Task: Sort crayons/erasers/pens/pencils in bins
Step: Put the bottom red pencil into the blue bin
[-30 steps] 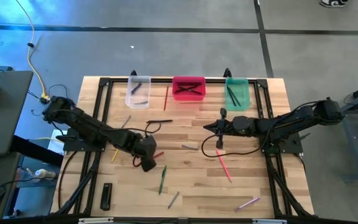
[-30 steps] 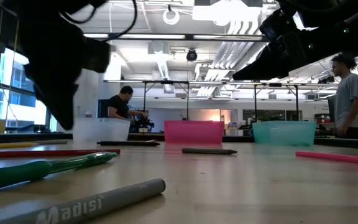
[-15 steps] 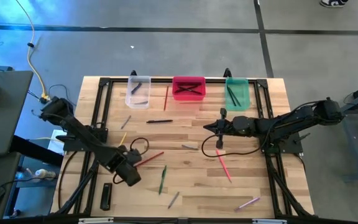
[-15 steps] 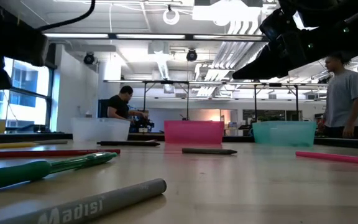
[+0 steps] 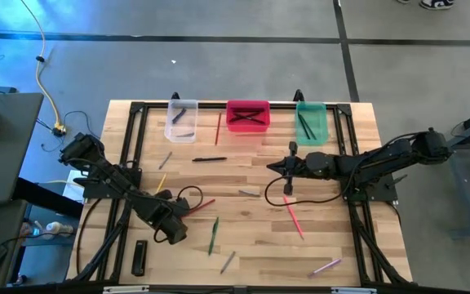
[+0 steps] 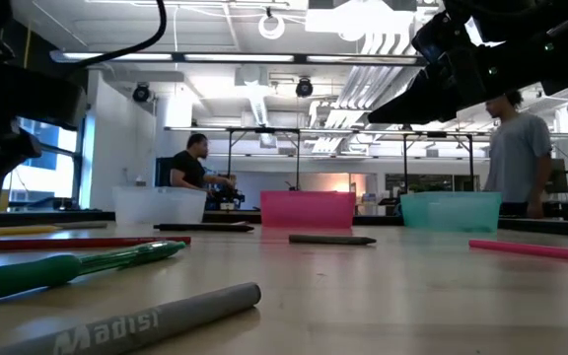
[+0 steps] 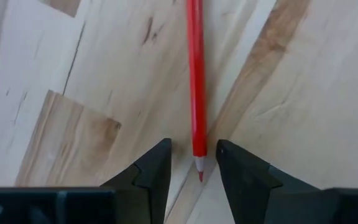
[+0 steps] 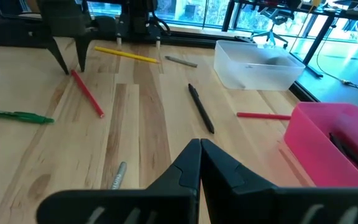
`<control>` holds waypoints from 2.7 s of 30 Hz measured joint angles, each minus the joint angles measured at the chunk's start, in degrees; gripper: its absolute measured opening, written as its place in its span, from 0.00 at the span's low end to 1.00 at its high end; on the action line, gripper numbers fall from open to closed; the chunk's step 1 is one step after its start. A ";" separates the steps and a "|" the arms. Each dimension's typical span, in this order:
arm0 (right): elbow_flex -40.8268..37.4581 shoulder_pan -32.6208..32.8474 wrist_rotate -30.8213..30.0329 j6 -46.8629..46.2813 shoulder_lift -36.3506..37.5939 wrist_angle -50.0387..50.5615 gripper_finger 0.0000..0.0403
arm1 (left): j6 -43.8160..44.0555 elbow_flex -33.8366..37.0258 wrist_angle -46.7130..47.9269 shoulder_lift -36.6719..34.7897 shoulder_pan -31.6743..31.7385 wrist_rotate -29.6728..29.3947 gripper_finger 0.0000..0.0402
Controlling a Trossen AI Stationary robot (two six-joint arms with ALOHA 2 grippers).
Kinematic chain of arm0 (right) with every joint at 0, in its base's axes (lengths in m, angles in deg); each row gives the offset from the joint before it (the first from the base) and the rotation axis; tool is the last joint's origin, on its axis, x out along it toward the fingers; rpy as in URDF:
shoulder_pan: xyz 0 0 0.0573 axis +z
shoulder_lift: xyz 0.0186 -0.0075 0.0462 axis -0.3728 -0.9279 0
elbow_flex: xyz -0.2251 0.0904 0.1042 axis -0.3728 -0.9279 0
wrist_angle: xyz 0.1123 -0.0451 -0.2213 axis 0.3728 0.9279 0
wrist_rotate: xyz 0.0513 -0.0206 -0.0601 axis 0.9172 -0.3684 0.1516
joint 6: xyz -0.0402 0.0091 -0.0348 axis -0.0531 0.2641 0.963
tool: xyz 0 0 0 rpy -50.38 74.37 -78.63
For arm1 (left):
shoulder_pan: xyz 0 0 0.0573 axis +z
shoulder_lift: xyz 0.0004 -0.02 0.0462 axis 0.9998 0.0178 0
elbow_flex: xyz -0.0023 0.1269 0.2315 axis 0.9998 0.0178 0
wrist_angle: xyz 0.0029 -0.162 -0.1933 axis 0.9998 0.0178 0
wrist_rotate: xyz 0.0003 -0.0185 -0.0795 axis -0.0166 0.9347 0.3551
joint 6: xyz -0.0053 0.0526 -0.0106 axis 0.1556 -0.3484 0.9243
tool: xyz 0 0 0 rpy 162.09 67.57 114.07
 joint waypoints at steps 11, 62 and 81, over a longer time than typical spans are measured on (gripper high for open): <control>0.00 0.00 0.28 0.00 0.00 -0.04 0.00 | -2.40 0.00 -1.31 0.09 0.96 2.67 0.08; 0.04 2.34 3.42 -13.54 -16.75 -13.03 0.00 | 7.20 0.20 -9.04 -4.83 -5.24 -9.76 0.00; 3.74 3.32 6.10 -13.63 -26.01 -16.24 0.00 | 4.64 0.09 -12.13 1.43 -3.63 -6.24 0.28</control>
